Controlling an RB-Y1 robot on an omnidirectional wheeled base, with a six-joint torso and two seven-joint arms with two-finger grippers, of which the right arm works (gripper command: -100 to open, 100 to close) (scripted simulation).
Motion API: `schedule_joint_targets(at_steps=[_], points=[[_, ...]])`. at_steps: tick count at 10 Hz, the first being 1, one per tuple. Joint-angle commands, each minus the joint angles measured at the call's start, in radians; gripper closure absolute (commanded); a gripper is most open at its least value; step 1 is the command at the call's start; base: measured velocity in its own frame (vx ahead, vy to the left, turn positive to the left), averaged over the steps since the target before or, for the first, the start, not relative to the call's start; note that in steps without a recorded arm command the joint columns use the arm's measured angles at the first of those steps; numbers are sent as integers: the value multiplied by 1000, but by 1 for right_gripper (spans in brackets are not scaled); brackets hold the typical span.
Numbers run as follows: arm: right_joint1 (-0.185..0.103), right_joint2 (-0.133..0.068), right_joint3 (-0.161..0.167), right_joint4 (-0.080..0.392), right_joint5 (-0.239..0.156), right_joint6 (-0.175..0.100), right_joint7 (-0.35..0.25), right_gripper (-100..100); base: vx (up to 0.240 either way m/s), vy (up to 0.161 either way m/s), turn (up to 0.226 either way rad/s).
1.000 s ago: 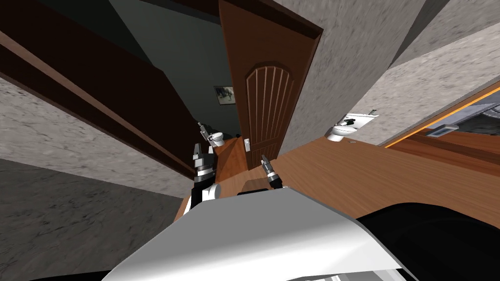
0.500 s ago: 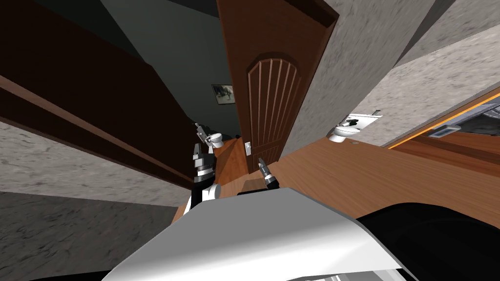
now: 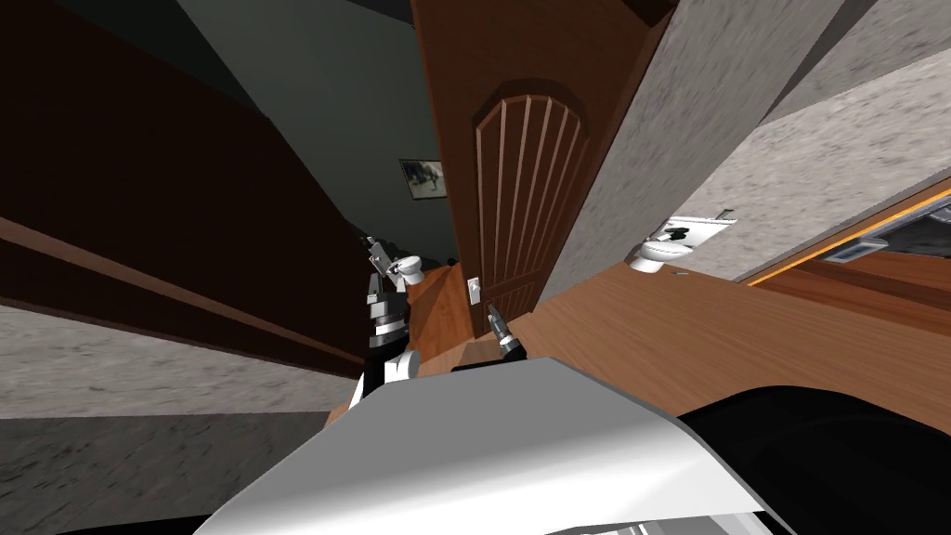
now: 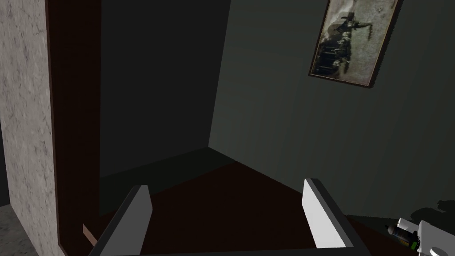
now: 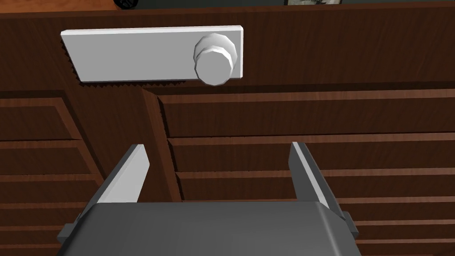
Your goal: Push the door open
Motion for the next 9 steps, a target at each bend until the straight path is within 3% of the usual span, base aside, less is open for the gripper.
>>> schedule_joint_targets(at_steps=[1, 3, 5, 9], points=[[-1, 4, 6, 11, 9, 2, -6, -100, 196, 25, -9], [-13, -12, -1, 16, 3, 6, -2, -100, 100, 29, 15], [-24, -15, -4, 24, 0, 11, 1, -100, 180, 55, 12], [-57, 7, -16, 47, -7, 26, 8, -100, 185, 38, 23]])
